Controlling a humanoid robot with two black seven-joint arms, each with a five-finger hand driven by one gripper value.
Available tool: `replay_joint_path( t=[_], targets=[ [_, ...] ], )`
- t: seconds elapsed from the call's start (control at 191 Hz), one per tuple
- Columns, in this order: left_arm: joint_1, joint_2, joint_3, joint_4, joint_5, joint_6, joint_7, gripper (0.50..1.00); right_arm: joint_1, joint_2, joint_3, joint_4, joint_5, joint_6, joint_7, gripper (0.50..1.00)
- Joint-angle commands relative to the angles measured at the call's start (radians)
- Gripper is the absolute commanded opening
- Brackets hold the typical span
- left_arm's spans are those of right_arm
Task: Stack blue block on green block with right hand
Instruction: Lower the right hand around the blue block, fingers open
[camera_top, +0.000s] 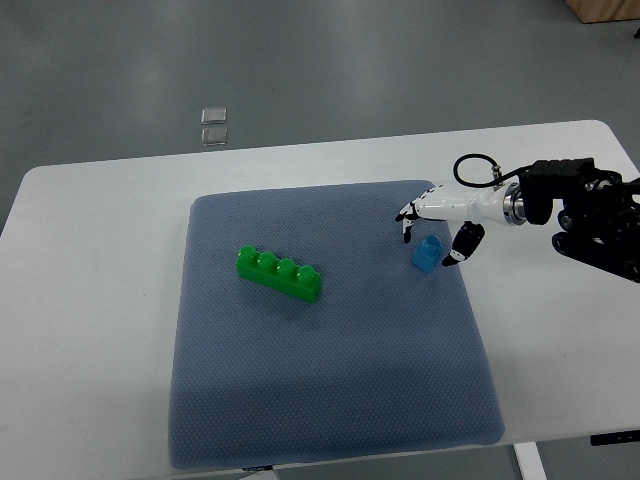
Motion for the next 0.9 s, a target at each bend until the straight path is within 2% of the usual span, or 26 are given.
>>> replay_joint_path(
  t=[0.0,0.235,0.549,0.894],
  targets=[
    [0.000,0.000,-0.001,0.000,0.000,0.000,0.000,1.000,-0.001,-0.001,0.002,0.000,0.001,-0.003,0.000,0.903],
    [0.000,0.000,0.000,0.000,0.000,0.000,0.000,1.000,0.003,-0.001,0.002,0.011,0.002,0.005,0.002,0.891],
    [0.000,0.000,0.000,0.000,0.000,0.000,0.000,1.000,0.003,-0.004,0.000,0.014,0.002,0.010,0.002,0.834],
    [0.000,0.000,0.000,-0.001,0.000,0.000,0.000,1.000,0.013,-0.018,-0.009,0.026,0.001,0.026,0.006,0.832]
  ],
)
